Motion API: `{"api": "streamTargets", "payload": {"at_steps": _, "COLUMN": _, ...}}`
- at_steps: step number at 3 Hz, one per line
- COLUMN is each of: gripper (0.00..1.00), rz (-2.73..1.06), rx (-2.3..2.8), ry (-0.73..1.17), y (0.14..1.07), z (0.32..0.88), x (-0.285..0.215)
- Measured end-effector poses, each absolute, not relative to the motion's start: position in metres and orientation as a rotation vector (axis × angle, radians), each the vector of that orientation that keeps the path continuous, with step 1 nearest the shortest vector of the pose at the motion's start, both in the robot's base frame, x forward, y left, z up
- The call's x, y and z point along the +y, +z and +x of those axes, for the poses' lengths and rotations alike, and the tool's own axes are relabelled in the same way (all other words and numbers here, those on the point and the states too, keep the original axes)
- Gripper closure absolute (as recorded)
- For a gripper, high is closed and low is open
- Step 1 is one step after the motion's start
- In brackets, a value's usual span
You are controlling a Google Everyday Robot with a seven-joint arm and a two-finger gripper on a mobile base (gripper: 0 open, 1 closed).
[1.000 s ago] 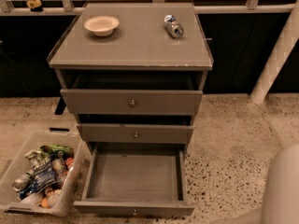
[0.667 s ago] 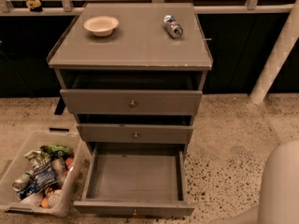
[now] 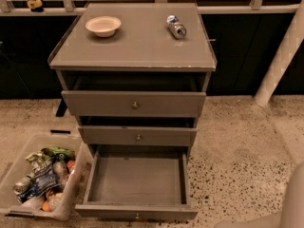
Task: Close bottom drawer
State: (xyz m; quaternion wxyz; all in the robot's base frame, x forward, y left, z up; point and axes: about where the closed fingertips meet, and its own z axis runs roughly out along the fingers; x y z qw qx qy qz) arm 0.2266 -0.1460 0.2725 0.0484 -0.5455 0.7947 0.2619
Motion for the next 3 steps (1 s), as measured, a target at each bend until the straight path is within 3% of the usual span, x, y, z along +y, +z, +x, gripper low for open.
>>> {"api": "streamTargets", "payload": {"at_steps": 1, "gripper": 0.0, "rz": -1.605, "rx": 2.269, "ry": 0.958, "y": 0.255, "z": 0.231, "x": -0.131}}
{"api": "streamTargets", "payload": {"at_steps": 3, "gripper": 0.0, "rz": -1.613, "rx": 2.205, "ry": 0.979, "y": 0.247, "z": 0.237, "x": -0.144}}
